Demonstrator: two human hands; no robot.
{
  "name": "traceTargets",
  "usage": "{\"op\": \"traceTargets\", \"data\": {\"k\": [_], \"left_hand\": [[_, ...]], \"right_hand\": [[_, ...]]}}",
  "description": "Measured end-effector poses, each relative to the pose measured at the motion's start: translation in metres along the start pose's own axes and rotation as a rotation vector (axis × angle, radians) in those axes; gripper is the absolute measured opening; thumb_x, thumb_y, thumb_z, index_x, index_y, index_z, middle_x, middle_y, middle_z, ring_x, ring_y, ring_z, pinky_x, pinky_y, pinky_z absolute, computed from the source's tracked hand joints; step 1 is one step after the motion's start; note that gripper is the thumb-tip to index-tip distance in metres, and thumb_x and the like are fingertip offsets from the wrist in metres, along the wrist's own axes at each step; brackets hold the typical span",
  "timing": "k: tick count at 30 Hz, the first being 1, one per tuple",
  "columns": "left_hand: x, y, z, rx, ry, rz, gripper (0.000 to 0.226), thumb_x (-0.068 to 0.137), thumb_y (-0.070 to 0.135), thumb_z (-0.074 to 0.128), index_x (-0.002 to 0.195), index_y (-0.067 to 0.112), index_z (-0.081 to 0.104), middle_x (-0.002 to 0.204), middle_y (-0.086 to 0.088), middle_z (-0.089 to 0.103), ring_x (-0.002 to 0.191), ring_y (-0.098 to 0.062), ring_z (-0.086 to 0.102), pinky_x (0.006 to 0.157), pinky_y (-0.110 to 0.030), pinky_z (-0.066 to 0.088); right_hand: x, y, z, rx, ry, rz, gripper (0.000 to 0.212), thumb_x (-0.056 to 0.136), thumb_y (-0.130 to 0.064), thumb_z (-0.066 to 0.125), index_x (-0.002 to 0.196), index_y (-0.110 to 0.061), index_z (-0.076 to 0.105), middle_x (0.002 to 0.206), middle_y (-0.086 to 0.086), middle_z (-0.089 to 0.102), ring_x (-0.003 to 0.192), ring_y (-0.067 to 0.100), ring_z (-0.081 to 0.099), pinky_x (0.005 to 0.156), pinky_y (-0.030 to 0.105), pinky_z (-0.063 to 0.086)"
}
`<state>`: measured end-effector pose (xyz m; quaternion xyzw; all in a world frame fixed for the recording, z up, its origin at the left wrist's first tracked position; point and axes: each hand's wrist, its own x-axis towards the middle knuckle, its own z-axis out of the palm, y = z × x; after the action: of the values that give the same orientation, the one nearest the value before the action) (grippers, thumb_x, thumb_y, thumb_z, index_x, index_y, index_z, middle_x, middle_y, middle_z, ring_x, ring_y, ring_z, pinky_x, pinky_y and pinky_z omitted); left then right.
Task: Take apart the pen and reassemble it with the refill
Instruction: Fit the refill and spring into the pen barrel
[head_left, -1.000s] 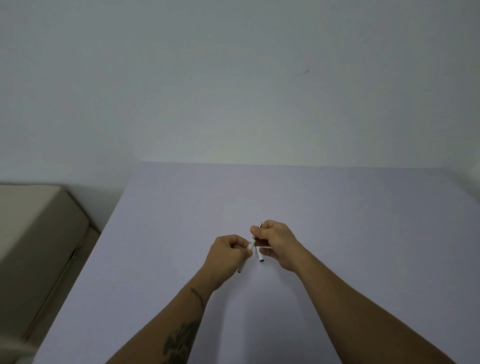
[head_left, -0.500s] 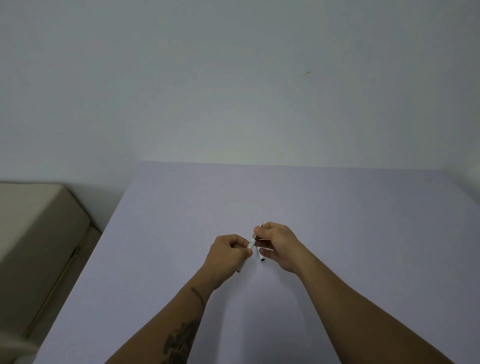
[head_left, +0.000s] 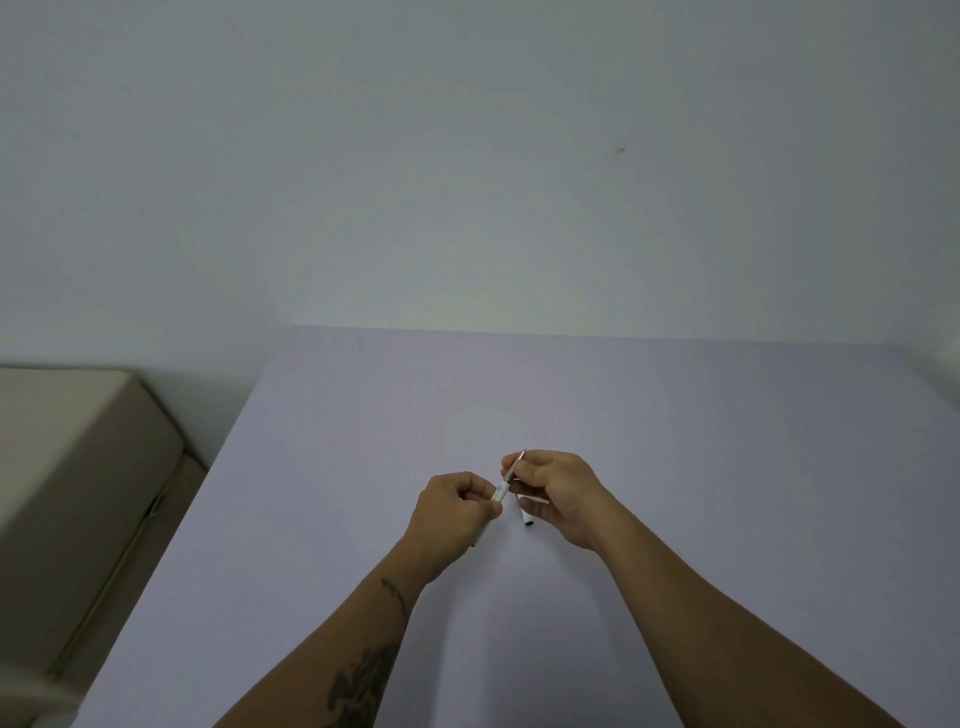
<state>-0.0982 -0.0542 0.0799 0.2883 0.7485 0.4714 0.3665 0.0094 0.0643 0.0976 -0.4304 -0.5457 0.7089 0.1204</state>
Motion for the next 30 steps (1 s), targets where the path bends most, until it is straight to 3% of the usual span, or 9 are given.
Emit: {"op": "traceTargets", "data": {"k": [3, 7, 10, 13, 20, 23, 25, 30], "left_hand": [[0.002, -0.001, 0.001, -0.008, 0.021, 0.012, 0.009, 0.082, 0.011, 0.070, 0.076, 0.018, 0.072, 0.062, 0.005, 0.060, 0.058, -0.010, 0.053, 0.053, -0.021, 0.045], [0.004, 0.001, 0.001, -0.017, 0.003, 0.021, 0.013, 0.082, 0.010, 0.070, 0.074, 0.020, 0.071, 0.059, 0.007, 0.059, 0.052, -0.006, 0.053, 0.042, -0.008, 0.042], [0.005, 0.002, 0.001, -0.020, -0.004, 0.019, 0.012, 0.083, 0.009, 0.069, 0.074, 0.018, 0.071, 0.058, 0.007, 0.058, 0.055, -0.008, 0.054, 0.043, -0.008, 0.042], [0.006, 0.004, 0.000, -0.023, -0.013, 0.020, 0.011, 0.083, 0.008, 0.069, 0.075, 0.017, 0.070, 0.058, 0.006, 0.057, 0.055, -0.009, 0.053, 0.043, -0.008, 0.042], [0.006, 0.006, 0.001, -0.008, -0.033, 0.013, 0.012, 0.083, 0.009, 0.069, 0.075, 0.018, 0.070, 0.060, 0.005, 0.058, 0.058, -0.010, 0.053, 0.050, -0.015, 0.042], [0.007, 0.007, 0.003, 0.002, -0.038, 0.021, 0.011, 0.084, 0.009, 0.068, 0.077, 0.017, 0.071, 0.061, 0.005, 0.058, 0.058, -0.010, 0.053, 0.047, -0.012, 0.043], [0.007, 0.006, 0.003, 0.000, -0.040, 0.022, 0.010, 0.084, 0.009, 0.068, 0.078, 0.016, 0.071, 0.061, 0.004, 0.058, 0.058, -0.010, 0.053, 0.045, -0.010, 0.043], [0.009, 0.004, 0.003, -0.006, -0.034, 0.010, 0.008, 0.083, 0.010, 0.068, 0.078, 0.015, 0.071, 0.062, 0.003, 0.059, 0.058, -0.011, 0.053, 0.048, -0.013, 0.044]], "right_hand": [[0.003, 0.000, 0.004, -0.043, 0.056, -0.030, 0.015, 0.090, -0.018, 0.067, 0.077, -0.011, 0.065, 0.083, 0.003, 0.071, 0.077, 0.015, 0.065, 0.065, 0.027, 0.053], [0.004, 0.000, 0.007, -0.088, 0.095, -0.059, 0.019, 0.088, -0.024, 0.070, 0.077, -0.012, 0.060, 0.080, 0.003, 0.069, 0.071, 0.015, 0.063, 0.062, 0.027, 0.052], [0.002, -0.003, 0.001, -0.001, 0.012, -0.004, 0.013, 0.092, -0.024, 0.065, 0.093, -0.013, 0.071, 0.085, 0.002, 0.071, 0.081, 0.018, 0.065, 0.068, 0.029, 0.052], [0.002, -0.006, -0.007, 0.083, -0.078, 0.031, 0.020, 0.094, -0.014, 0.059, 0.107, -0.014, 0.075, 0.091, 0.001, 0.073, 0.088, 0.019, 0.066, 0.073, 0.030, 0.051], [0.003, -0.001, -0.006, 0.025, 0.003, 0.018, 0.015, 0.095, -0.012, 0.060, 0.091, -0.009, 0.075, 0.089, 0.005, 0.073, 0.086, 0.017, 0.066, 0.073, 0.030, 0.053], [0.005, 0.000, -0.001, 0.000, 0.057, -0.008, 0.020, 0.091, -0.016, 0.066, 0.072, -0.012, 0.061, 0.080, 0.005, 0.067, 0.078, 0.018, 0.063, 0.068, 0.030, 0.051], [0.006, 0.001, 0.002, -0.040, 0.087, -0.028, 0.023, 0.089, -0.018, 0.067, 0.070, -0.013, 0.055, 0.079, 0.006, 0.065, 0.075, 0.019, 0.061, 0.065, 0.030, 0.050], [0.004, -0.002, -0.002, 0.030, -0.039, 0.038, 0.011, 0.092, -0.020, 0.063, 0.089, -0.012, 0.069, 0.083, 0.003, 0.068, 0.080, 0.020, 0.065, 0.069, 0.031, 0.049]]}}
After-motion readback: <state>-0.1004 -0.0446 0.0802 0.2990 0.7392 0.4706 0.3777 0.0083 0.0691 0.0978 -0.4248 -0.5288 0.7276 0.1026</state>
